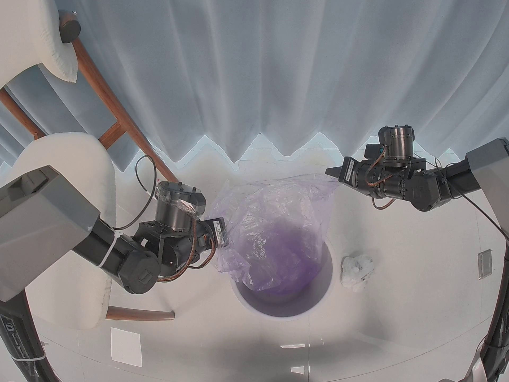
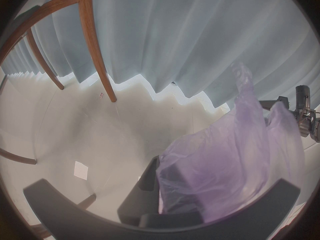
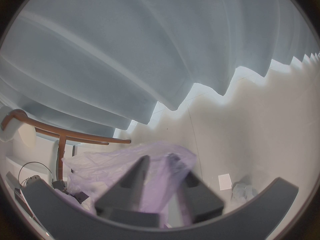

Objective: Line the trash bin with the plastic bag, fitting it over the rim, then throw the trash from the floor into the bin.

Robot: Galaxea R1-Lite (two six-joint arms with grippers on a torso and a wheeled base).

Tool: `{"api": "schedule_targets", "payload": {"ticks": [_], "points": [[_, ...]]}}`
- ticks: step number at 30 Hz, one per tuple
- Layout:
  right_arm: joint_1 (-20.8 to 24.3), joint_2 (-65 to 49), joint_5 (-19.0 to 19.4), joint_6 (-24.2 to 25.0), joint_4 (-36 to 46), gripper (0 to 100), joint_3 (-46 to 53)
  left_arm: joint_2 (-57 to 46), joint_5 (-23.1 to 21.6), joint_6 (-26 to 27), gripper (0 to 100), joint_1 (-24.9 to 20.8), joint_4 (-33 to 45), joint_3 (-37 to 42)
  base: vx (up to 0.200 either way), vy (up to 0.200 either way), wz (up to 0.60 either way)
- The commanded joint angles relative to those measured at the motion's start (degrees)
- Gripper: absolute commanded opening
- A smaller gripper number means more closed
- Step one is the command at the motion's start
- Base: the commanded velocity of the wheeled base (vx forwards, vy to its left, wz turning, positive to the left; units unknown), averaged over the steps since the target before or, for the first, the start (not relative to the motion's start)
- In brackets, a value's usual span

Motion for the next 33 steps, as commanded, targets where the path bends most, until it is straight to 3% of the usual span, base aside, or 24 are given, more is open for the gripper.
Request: {"api": "schedule_targets", "payload": {"ticks": [1, 3, 5, 8, 11, 15, 19, 24, 29, 33], "points": [[0.0, -2.4, 0.1, 4.1, 0.5, 100, 0.6, 0.4, 0.2, -0.1, 0, 0.0, 0.0, 0.4, 0.0, 0.0, 0.0], [0.3, -4.9, 0.2, 8.9, 1.2, 100, 1.6, 0.2, 0.3, -0.3, 0, 0.0, 0.0, 0.4, 0.0, 0.0, 0.0], [1.5, -9.7, 0.3, 17.9, 3.4, 100, 2.2, -0.1, 0.3, -1.9, 0, -0.6, 0.0, 0.8, 0.0, 0.0, 0.0], [2.5, -14.4, 1.5, 24.5, 10.0, 100, 1.9, -0.2, 1.0, -3.3, 0, -1.7, 0.0, 0.8, 0.0, 0.0, 0.0], [3.0, -17.4, 3.8, 26.2, 16.9, 100, 1.9, -0.5, 1.0, -3.3, 0, -2.0, 0.0, 0.7, 0.0, 0.0, 0.0], [3.6, -18.4, 3.8, 27.7, 22.3, 100, 2.3, -0.6, 1.1, -3.3, 0, -2.1, -0.1, 0.7, 0.0, 0.0, 0.0], [7.2, -18.3, 3.4, 31.0, 26.0, 100, 2.5, -1.3, 1.0, -3.3, 0, -2.8, -0.1, 0.9, 0.0, 0.0, 0.0], [10.4, -15.7, 2.7, 34.7, 26.3, 100, 2.5, -1.5, 1.1, -3.3, 0, -3.4, -0.2, 0.9, 0.0, 0.0, 0.0], [10.9, -10.9, -0.8, 37.8, 24.2, 100, 1.8, -2.0, 1.1, -3.3, 0, -3.4, -0.1, 1.1, 0.0, 0.0, 0.0], [11.2, -8.0, -1.2, 38.8, 21.3, 100, 2.4, -2.1, 1.1, -3.3, 0, -3.4, -0.2, 1.6, 0.0, 0.0, 0.0]]}}
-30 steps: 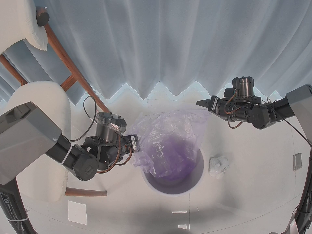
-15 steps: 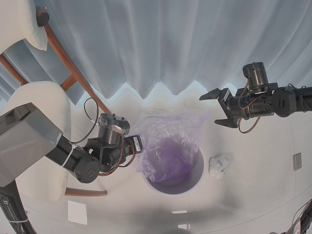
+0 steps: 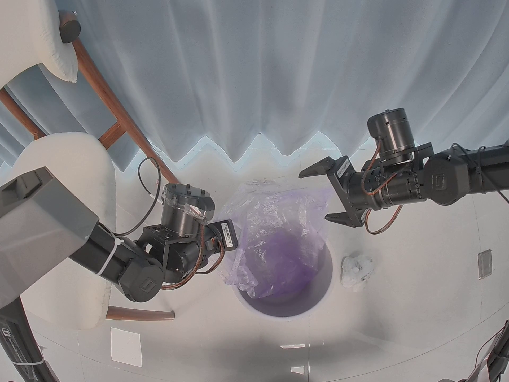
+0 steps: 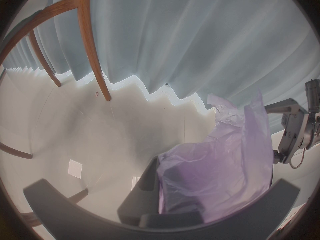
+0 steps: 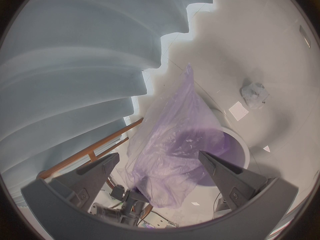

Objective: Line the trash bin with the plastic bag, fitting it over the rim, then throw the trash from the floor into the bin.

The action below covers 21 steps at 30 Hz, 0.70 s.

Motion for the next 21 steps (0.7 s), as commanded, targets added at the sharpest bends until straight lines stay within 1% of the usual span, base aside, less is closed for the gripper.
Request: {"api": "schedule_targets", "payload": {"ticks": [1, 4, 5, 7, 8, 10, 14, 18, 21], "points": [[0.6, 4.8, -0.5, 0.8, -1.5, 100, 0.2, -0.4, 0.0, 0.0, 0, -0.1, -0.2, 0.5, 0.0, 0.0, 0.0], [0.8, 7.7, -1.5, 1.9, -3.7, 100, -1.8, -0.4, 0.0, 0.0, 0, -0.1, -0.3, 0.4, 0.0, 0.0, 0.0], [1.1, 8.2, -1.8, 2.3, -4.0, 0, -2.5, -0.4, 0.0, 0.0, 0, -0.1, -0.3, 0.4, 0.0, 0.0, 0.0], [1.6, 8.4, -1.9, 2.9, -3.9, 0, -3.1, -0.4, 0.1, 0.0, 0, -0.1, -0.3, 0.4, 0.0, 0.0, 0.0], [3.0, 8.2, -2.0, 4.1, -3.7, 0, -3.3, -0.4, 0.1, 0.0, 0, -0.1, -0.4, 0.3, 0.0, 0.0, 0.0], [3.7, 7.8, -2.0, 5.1, -3.6, 0, -2.6, -0.4, 0.3, 0.1, 0, -0.1, -0.6, 0.0, 0.0, 0.0, 0.0], [4.6, 7.7, -1.9, 5.6, -1.8, 0, -0.9, -0.2, 0.4, 0.2, 0, -0.1, -0.6, -0.1, 0.0, 0.0, 0.0], [3.8, 5.4, -2.1, 5.5, -1.5, 0, -0.2, -0.2, 0.7, 0.1, 0, -0.1, -0.6, 0.0, 0.0, 0.0, 0.0], [1.9, 1.1, -1.8, 4.5, -1.5, 0, 2.3, -0.4, 0.7, 0.1, 0, -0.1, -0.5, 0.1, 0.0, 0.0, 0.0]]}}
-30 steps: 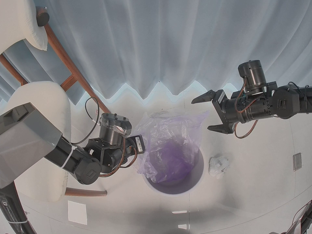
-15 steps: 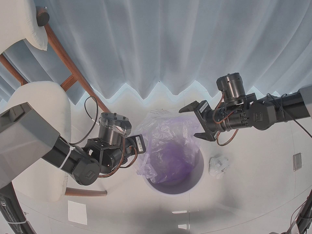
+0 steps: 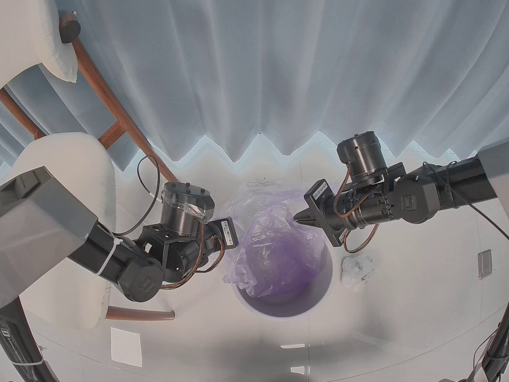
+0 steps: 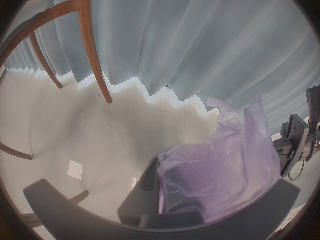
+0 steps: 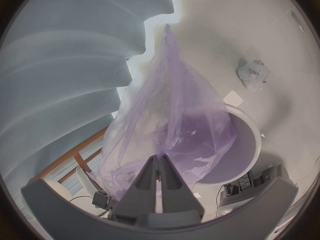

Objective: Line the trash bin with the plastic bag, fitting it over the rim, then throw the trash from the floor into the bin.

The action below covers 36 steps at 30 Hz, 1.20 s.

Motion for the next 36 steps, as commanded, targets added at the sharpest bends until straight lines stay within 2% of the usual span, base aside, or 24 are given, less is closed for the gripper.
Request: {"api": "schedule_targets", "payload": {"ticks": [1, 4, 6, 9, 11, 12, 13, 18, 24, 28, 32, 36], "points": [[-2.2, -6.0, 0.2, -1.6, 0.1, 0, 3.4, -0.1, 0.1, 0.0, 0, 0.0, 0.0, 0.1, 0.0, 0.0, 0.0], [-4.2, -8.4, 0.2, -6.4, -0.1, 0, 7.8, 0.0, 0.1, 0.5, 0, 0.2, 0.0, 0.1, 0.0, 0.0, 0.0], [-6.8, -10.5, 0.2, -12.6, -0.5, 0, 11.7, 0.0, 0.2, 1.3, 0, 0.7, -0.1, 0.0, 0.0, 0.0, 0.0], [-10.6, -12.0, 1.4, -17.9, -0.6, 0, 12.7, -0.2, 0.3, 2.1, 0, 0.9, -0.1, 0.0, 0.0, 0.0, 0.0], [-10.7, -12.0, 1.5, -18.1, -0.6, 0, 12.7, -0.2, 0.3, 2.1, 0, 0.9, 0.0, 0.0, 0.0, 0.0, 0.0], [-13.8, -12.3, 4.6, -19.1, -0.6, 0, 11.7, -0.3, 0.8, 2.0, 0, 0.9, 0.2, 0.1, 0.0, 0.0, 0.0], [-14.8, -12.3, 5.7, -19.1, -0.4, 0, 10.8, -0.3, 1.0, 2.0, 0, 0.9, 0.3, 0.1, 0.0, 0.0, 0.0], [-16.7, -12.2, 6.4, -19.8, -0.2, 0, 9.9, -0.8, 1.3, 2.1, 0, 0.9, 0.6, 0.3, 0.0, 0.0, 0.0], [-17.1, -14.2, 7.1, -21.7, -0.2, 0, 13.4, -2.5, 1.3, 3.2, 0, 1.2, 0.7, 3.0, 0.0, 0.0, 0.0], [-18.1, -15.9, 10.7, -21.9, 0.0, 0, 14.0, -3.4, 1.0, 4.0, 0, 2.6, 0.4, 3.8, 0.0, 0.0, 0.0], [-17.8, -15.6, 11.3, -22.6, 0.3, 0, 13.6, -3.5, 1.0, 3.9, 0, 2.9, 0.3, 4.3, 0.0, 0.0, 0.0], [-17.6, -15.6, 11.3, -26.3, 0.3, 0, 14.7, -4.3, 0.9, 4.1, 0, 3.1, 0.3, 5.9, 0.0, 0.0, 0.0]]}}
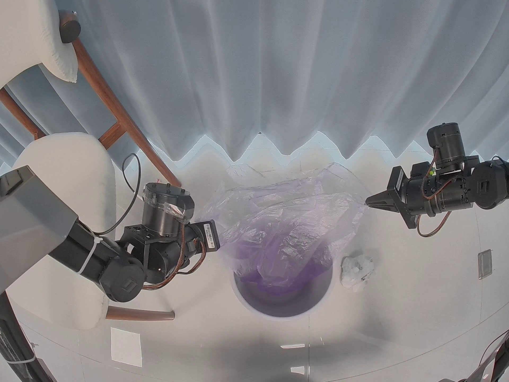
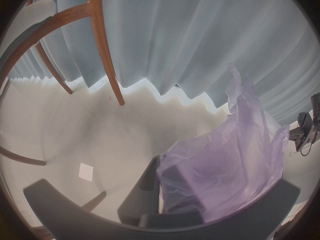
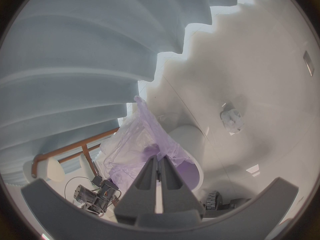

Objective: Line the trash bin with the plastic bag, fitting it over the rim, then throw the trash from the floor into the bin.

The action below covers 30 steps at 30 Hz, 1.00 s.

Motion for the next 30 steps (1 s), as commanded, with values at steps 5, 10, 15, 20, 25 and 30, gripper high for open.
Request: {"api": "schedule_targets", "payload": {"ticks": [5, 10, 15, 20, 25, 30], "points": [[0.0, -0.5, 0.1, -5.2, -0.2, 0, 3.3, -1.2, -0.1, 0.2, 0, 0.4, 0.3, 2.2, 0.0, 0.0, 0.0], [-2.6, -0.8, 0.3, -6.2, -1.5, 0, 6.5, -0.9, -1.0, 0.1, 0, -0.1, 0.3, 4.9, 0.0, 0.0, 0.0], [-6.3, 0.0, 3.1, -6.4, -3.8, 0, 6.6, -1.1, -1.4, -0.1, 0, -0.2, 0.4, 6.1, 0.0, 0.0, 0.0], [-8.9, 3.0, 4.0, -7.6, -6.6, 0, 4.9, -1.1, -1.4, -0.2, 0, -0.4, 0.4, 7.5, 0.0, 0.0, 0.0], [-8.5, 6.1, 3.9, -7.9, -6.9, 0, 2.8, -0.3, -1.5, -0.1, 0, -1.2, 0.4, 6.4, 0.0, 0.0, 0.0], [-8.1, 10.7, 3.7, -8.3, -6.9, 0, -2.8, 2.8, -1.5, -0.3, 0, -1.8, 0.4, 2.7, 0.0, 0.0, 0.0]]}}
